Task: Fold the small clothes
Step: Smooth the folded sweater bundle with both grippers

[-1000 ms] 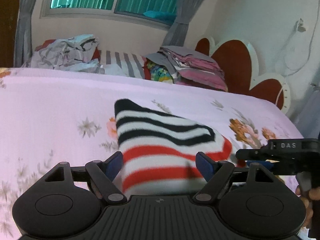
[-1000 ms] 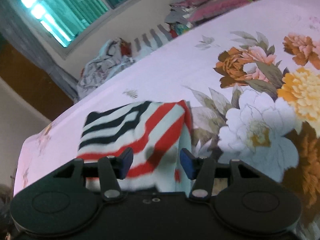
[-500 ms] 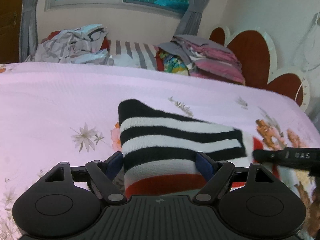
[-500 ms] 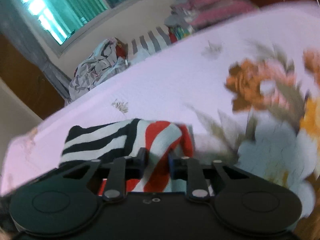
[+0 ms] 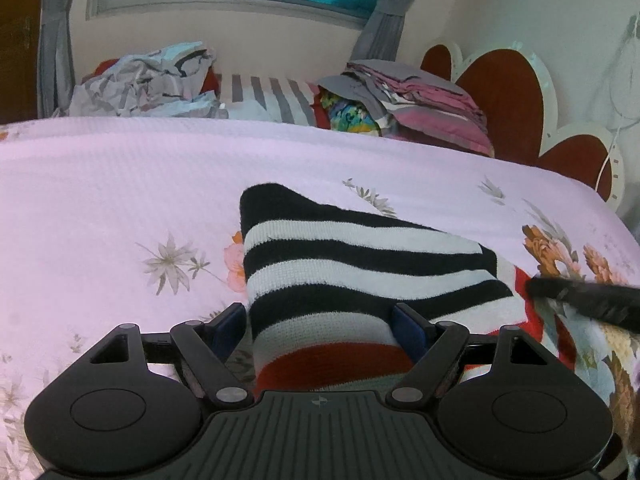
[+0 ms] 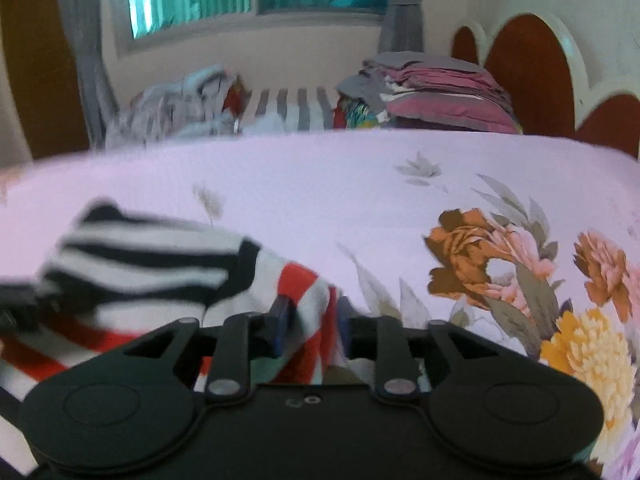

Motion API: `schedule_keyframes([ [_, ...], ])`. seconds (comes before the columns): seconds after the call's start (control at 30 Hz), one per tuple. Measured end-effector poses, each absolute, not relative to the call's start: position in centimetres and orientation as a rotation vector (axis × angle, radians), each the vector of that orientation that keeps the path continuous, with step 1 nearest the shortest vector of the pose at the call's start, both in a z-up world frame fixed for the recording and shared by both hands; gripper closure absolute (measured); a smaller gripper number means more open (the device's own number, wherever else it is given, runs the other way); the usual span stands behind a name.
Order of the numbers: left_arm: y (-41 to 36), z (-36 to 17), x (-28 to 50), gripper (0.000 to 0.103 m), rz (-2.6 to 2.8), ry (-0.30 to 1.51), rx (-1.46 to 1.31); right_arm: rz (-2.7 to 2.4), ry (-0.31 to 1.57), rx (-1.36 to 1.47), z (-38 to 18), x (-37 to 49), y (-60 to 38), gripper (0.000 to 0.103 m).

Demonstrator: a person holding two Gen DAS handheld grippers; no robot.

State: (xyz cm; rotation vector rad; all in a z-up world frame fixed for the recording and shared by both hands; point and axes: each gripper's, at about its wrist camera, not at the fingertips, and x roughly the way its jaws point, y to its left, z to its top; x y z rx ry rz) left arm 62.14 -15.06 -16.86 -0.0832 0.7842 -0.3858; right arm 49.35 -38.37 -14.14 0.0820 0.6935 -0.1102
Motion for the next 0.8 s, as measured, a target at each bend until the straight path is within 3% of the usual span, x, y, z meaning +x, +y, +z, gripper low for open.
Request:
schedule_keyframes([
  [0.2, -15.2, -16.0, 61.3, 0.024, -0.389, 0.763, -0.056, -0.049, 0.665, 0.095, -12.3, 49.3, -37.4, 0.077],
  [0.4, -15.6, -16.0, 61.0, 0.024, -0.382, 0.765, -0.006, -0.064, 0.755, 0.112, -15.0, 50.8, -37.1, 0.078],
  [0.57, -15.6, -16.0, 61.0, 0.024, -0.377, 0.775, -0.005, -0.093, 0.784, 0.085, -16.4, 51.6, -37.3, 0.086],
  [0.8, -15.1, -14.4, 59.3, 0.024, -0.39, 0.738, 0.008, -0.048, 0.728, 0.102, -14.3, 48.6, -36.9, 0.077],
])
